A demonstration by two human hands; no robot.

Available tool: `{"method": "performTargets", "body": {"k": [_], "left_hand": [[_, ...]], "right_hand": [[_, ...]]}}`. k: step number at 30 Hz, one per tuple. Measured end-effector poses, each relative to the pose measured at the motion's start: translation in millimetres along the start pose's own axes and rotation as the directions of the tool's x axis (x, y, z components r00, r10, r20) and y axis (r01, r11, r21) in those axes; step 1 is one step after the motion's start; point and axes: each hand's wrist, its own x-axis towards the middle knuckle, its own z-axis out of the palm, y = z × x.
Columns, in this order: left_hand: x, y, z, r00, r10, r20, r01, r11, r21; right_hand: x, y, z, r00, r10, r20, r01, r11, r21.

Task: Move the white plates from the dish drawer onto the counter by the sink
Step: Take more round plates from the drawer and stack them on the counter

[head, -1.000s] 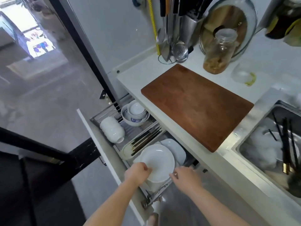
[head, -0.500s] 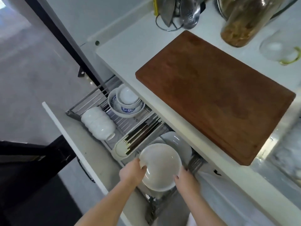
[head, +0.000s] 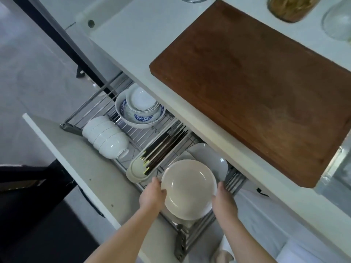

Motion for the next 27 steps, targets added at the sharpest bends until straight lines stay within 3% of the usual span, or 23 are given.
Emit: {"method": "performTargets", "body": {"k": [9, 21, 27], "left_hand": [[-7.1, 1.9, -0.7, 0.995, 0.080, -0.060, -0.073, 0.992, 0.105], [-63.9, 7.4, -29.9, 0.976, 0.149, -0.158, -0.127, 0.981, 0.146], [-117.5, 17.1, -34.1, 0.947, 0.182, -0.265, -0.177, 0.983, 0.041]], "right_hand": [[-12.5, 3.5, -3.8, 1.000, 0.011, -0.021, -0.008, 0.985, 0.173], [-69.9, 15.1, -39.2, 0.995, -0.086, -0.052, 0.099, 0.934, 0.344], [-113.6, 35.5, -67.7, 0.981, -0.144, -0.131, 0.188, 0.872, 0.451]]}}
